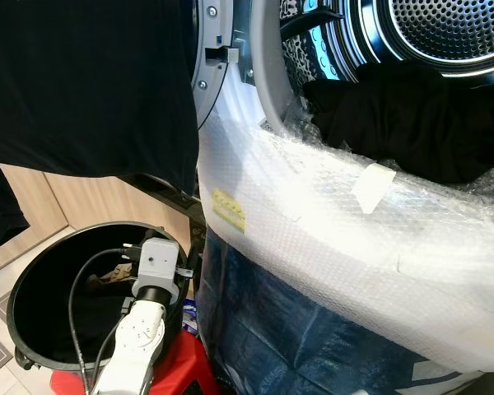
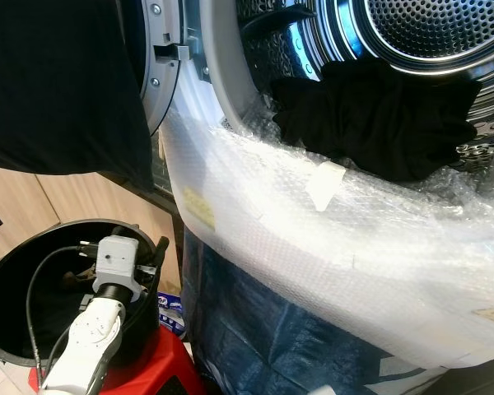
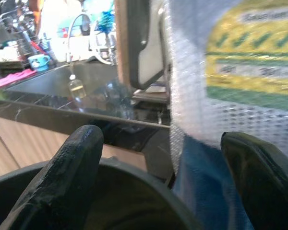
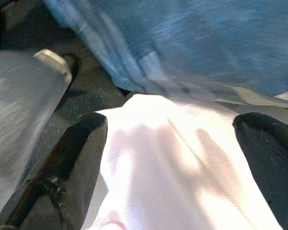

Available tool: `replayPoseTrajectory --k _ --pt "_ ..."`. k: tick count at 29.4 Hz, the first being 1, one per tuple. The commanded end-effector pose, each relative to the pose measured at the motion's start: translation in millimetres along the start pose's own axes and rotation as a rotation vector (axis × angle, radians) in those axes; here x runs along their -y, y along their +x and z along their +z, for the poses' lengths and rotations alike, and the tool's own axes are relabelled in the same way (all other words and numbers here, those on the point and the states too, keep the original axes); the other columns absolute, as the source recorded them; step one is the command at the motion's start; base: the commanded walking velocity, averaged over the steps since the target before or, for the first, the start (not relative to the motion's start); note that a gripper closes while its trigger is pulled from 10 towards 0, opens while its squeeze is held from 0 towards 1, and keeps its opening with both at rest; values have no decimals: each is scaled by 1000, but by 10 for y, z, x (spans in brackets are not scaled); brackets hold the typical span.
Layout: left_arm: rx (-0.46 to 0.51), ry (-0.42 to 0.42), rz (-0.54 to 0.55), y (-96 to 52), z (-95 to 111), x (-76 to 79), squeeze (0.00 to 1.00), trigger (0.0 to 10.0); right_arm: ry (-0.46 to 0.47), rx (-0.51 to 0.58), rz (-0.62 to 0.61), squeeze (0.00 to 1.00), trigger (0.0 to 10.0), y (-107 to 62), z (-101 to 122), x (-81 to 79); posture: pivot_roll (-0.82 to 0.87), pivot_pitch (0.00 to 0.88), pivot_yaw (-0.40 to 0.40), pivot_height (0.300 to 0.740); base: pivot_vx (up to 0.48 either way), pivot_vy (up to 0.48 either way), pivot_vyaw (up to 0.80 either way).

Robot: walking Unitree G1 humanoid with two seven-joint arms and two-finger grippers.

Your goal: Clothes washing

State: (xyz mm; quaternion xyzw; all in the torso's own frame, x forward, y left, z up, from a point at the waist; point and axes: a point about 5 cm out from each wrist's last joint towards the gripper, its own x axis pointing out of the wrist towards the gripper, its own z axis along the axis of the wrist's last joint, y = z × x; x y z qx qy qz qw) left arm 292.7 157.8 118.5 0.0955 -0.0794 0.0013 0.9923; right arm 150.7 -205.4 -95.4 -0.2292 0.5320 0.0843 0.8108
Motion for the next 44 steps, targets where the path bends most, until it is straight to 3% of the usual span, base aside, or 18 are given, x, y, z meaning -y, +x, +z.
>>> replayPoseTrajectory --k 1,6,10,12,14,15,16,18,22,26,31,32,37,39,44 --pt "11 9 0 -11 54 -25 0 10000 -28 37 9 0 10000 7 95 -60 65 105 -76 740 0 0 0" --pt "20 55 -4 -61 137 -192 0 10000 -110 62 -25 0 10000 17 210 -136 74 122 -68 740 0 0 0" --pt "-7 96 -14 -157 134 -388 0 10000 -255 81 -24 0 10000 18 270 -185 87 132 -58 740 0 0 0" --pt "-11 78 2 -194 211 -516 0 10000 -207 82 -34 0 10000 19 272 -186 86 132 -58 740 0 0 0" --pt "-40 44 -85 -222 278 -542 0 10000 -207 84 -25 0 10000 18 275 -207 108 129 -57 740 0 0 0" --pt "-44 19 -111 -233 307 -558 749 10000 -218 85 -20 0 10000 18 273 -223 110 126 -57 740 0 0 0" --pt "-46 -11 -123 -241 341 -584 1000 10000 -230 85 -16 0 10000 17 268 -238 112 125 -57 740 0 0 0" --pt "-39 -57 -101 -239 404 -666 1000 10000 -242 83 -9 0 10000 16 256 -260 125 117 -56 740 0 0 0" --pt "-49 -222 148 -167 431 -960 1000 10000 -250 80 -2 0 10000 14 242 -290 132 104 -53 740 0 0 0" --pt "-170 -345 248 -164 147 -1055 1000 10000 -254 82 5 0 10000 13 246 -316 114 79 -45 740 0 0 0" --pt "-277 -409 183 -119 -20 -951 1000 10000 -247 90 0 0 10000 14 277 -298 107 62 -44 740 0 0 0" --pt "-357 -428 175 -97 -140 -927 1000 10000 -259 90 8 0 10000 15 281 -302 112 50 -46 740 0 0 0" --pt "-443 -469 163 -43 -277 -923 1000 10000 -257 88 6 0 10000 15 282 -297 107 49 -47 740 0 0 0" --pt "-519 -483 169 11 -394 -960 1000 10000 -235 87 4 0 10000 16 289 -286 98 48 -41 740 0 0 0" --pt "-581 -438 123 92 -490 -927 1000 10000 -228 78 4 0 10000 17 263 -274 96 42 -55 740 0 0 0"
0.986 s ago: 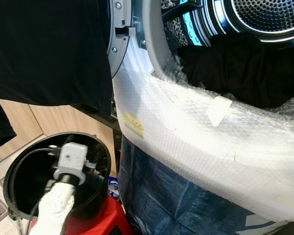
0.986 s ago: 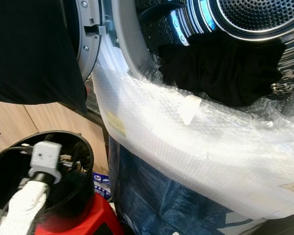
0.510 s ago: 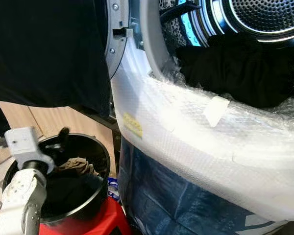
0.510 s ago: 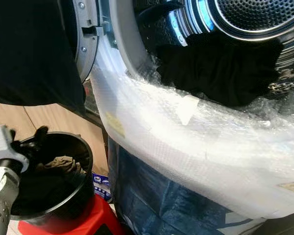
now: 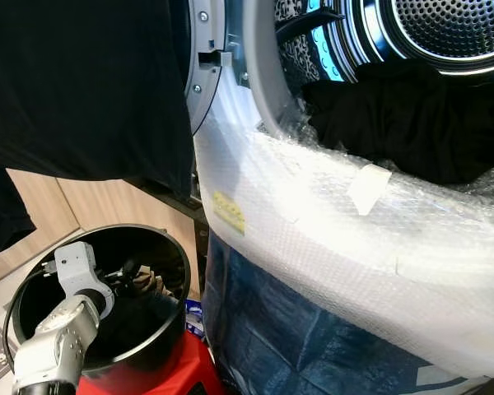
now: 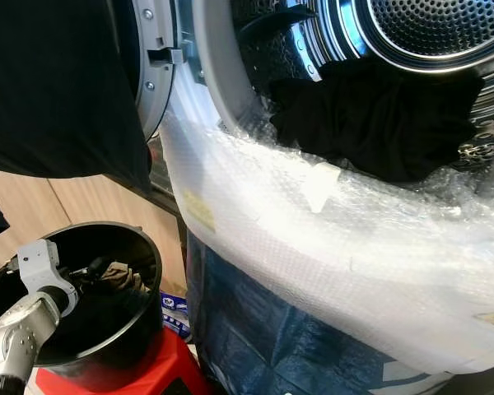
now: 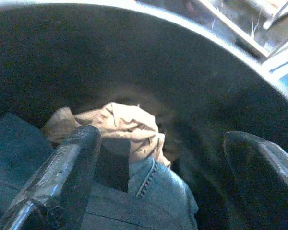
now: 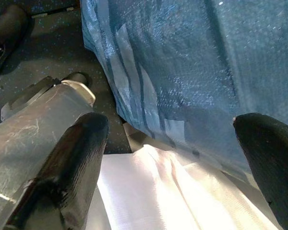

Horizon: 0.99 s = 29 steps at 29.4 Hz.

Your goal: Clothes washing

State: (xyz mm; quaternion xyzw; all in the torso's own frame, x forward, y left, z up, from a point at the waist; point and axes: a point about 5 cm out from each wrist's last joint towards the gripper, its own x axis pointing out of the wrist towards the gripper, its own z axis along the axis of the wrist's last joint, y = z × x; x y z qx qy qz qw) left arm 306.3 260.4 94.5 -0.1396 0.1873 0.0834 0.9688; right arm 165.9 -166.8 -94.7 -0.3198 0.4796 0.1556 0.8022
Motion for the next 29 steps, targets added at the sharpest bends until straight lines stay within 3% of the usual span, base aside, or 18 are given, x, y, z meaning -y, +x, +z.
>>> replayPoseTrajectory --k 1,4,8,10,14,17,21,23,24,25,26,29 --pt "-37 33 -26 41 -45 29 1000 10000 7 -16 9 0 10000 -4 -48 -4 96 42 -55 740 0 0 0" --pt "-62 51 -54 84 -57 66 1000 10000 12 -19 6 0 10000 -4 -60 9 94 42 -60 740 0 0 0" --pt "-84 13 -83 141 -84 129 1000 10000 27 -30 -1 0 10000 -5 -93 37 82 38 -70 740 0 0 0" --pt "-100 1 -151 201 -114 237 1000 10000 23 -34 -3 0 10000 -6 -110 56 82 34 -80 740 0 0 0" --pt "-126 4 -169 261 -166 348 1000 10000 27 -37 -5 0 10000 -6 -119 72 85 28 -86 740 0 0 0" --pt "-181 -45 -188 299 -294 470 1000 10000 22 -34 0 0 10000 -4 -103 78 85 28 -86 740 0 0 0" --pt "-240 -20 -173 295 -447 593 1000 10000 44 -29 -9 0 10000 0 -78 94 65 22 -75 740 0 0 0" --pt "-228 63 -117 289 -467 609 973 10000 59 -29 -16 0 10000 0 -80 95 58 43 -71 740 0 0 0" --pt "-181 130 -40 275 -394 565 208 10000 63 -32 -17 0 10000 -2 -90 95 59 52 -72 740 0 0 0" --pt "-181 130 -40 275 -394 565 208 10000 63 -32 -17 0 10000 -2 -90 95 59 52 -72 740 0 0 0" --pt "-137 182 -1 261 -319 541 0 10000 59 -34 -15 0 10000 -3 -100 93 59 52 -72 740 0 0 0" --pt "-73 202 33 201 -178 540 0 10000 64 -40 -14 0 10000 -7 -134 90 69 72 -75 740 0 0 0"
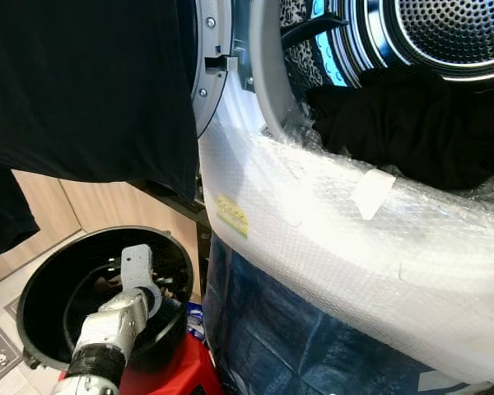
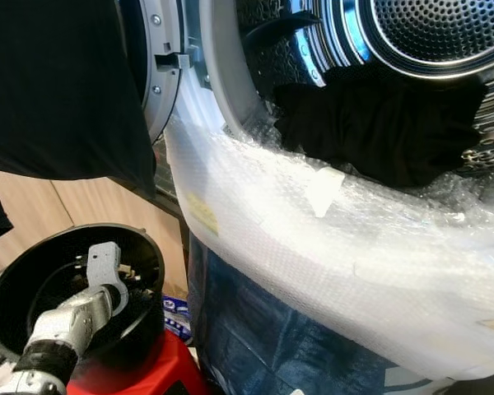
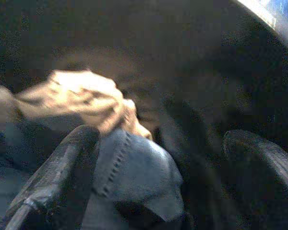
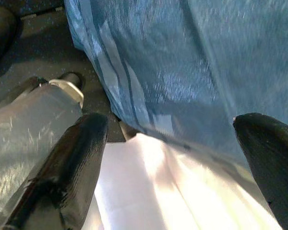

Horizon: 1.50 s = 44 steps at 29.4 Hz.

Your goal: Clothes washing

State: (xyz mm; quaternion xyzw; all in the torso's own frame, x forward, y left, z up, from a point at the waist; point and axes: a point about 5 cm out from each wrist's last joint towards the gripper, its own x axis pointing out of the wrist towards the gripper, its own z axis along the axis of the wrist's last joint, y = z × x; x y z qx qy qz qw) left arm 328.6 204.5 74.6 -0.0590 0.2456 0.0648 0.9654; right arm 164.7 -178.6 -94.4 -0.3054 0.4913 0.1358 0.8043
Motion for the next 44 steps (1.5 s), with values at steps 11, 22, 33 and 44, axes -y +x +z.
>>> replayPoseTrajectory --k 11,22,33,44 --pt "-81 -59 88 -17 -215 -96 0 10000 15 -17 4 0 10000 -3 -44 -1 58 87 -80 740 0 0 0" --pt "-154 -99 135 18 -307 -199 0 10000 20 -28 -8 0 10000 -5 -93 55 46 92 -86 740 0 0 0" --pt "-275 -21 30 -1 -457 -251 0 10000 21 -28 -9 0 10000 -6 -96 52 43 97 -74 740 0 0 0" --pt "-329 134 -36 -14 -450 -363 0 10000 18 -25 -9 0 10000 -5 -83 48 49 95 -72 740 0 0 0"
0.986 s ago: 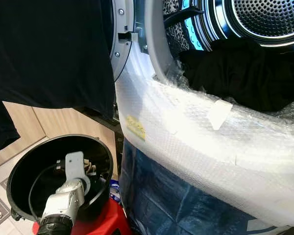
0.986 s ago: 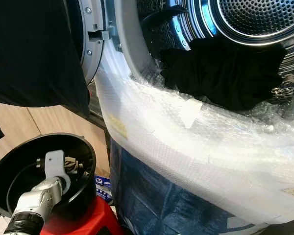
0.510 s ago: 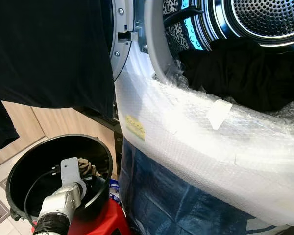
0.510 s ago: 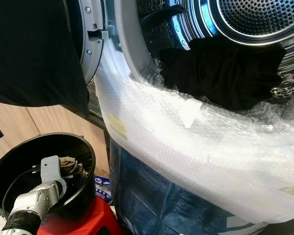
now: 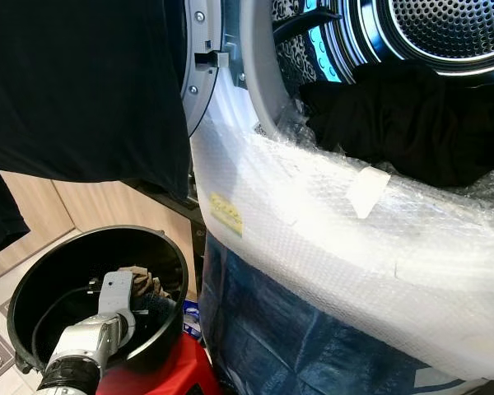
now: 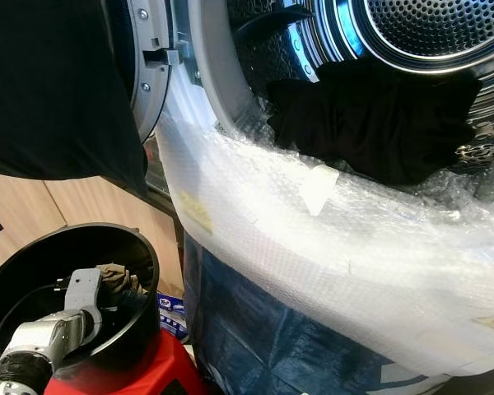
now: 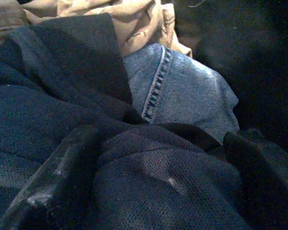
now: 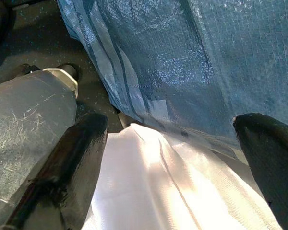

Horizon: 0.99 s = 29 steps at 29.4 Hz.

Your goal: Clothes washing

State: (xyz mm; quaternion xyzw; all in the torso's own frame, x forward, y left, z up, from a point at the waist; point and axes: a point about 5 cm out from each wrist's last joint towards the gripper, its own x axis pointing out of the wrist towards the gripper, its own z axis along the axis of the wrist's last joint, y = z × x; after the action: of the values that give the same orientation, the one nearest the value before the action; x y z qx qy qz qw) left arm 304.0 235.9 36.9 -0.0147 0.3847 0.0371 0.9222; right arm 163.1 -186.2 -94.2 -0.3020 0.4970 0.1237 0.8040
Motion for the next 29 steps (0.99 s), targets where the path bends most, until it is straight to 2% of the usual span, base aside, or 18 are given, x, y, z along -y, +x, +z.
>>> replayPoseTrajectory --k 1,3,7,9,10,14,15,16,17,21,24,29 --pt "-47 50 -31 5 -75 29 0 10000 -2 -8 4 0 10000 -1 -21 -2 51 95 -71 740 0 0 0" --pt "-66 108 -15 15 -157 14 0 10000 -5 -6 2 0 10000 0 -12 7 50 93 -70 740 0 0 0" --pt "-95 85 -19 28 -249 -1 0 10000 -7 -2 -1 0 10000 2 5 21 48 93 -70 740 0 0 0" --pt "-121 -14 -48 41 -309 26 0 10000 -11 0 -2 0 10000 3 7 26 57 87 -73 740 0 0 0" --pt "-138 -96 -65 46 -336 39 0 10000 -18 4 -6 0 10000 4 17 33 62 87 -78 740 0 0 0" --pt "-157 -212 -82 52 -365 46 0 10000 -31 12 -2 0 10000 6 46 38 65 83 -82 740 0 0 0" --pt "-154 -217 -88 52 -361 47 0 1490 -32 13 -2 0 10000 7 52 39 67 83 -83 740 0 0 0" --pt "-152 -221 -92 51 -358 48 0 1490 -33 14 -2 0 10000 7 56 40 67 83 -83 740 0 0 0" --pt "-143 -221 -95 50 -345 47 0 0 -37 16 -2 0 10000 9 68 45 67 80 -84 740 0 0 0" --pt "-136 -229 -101 50 -325 56 0 0 -39 18 -2 0 10000 10 78 52 66 80 -86 740 0 0 0" --pt "-125 -278 -113 57 -304 88 0 0 -49 12 5 0 10000 8 55 42 74 74 -93 740 0 0 0" --pt "-114 -285 -115 58 -283 101 0 0 -65 3 20 0 10000 4 21 18 85 71 -107 740 0 0 0"
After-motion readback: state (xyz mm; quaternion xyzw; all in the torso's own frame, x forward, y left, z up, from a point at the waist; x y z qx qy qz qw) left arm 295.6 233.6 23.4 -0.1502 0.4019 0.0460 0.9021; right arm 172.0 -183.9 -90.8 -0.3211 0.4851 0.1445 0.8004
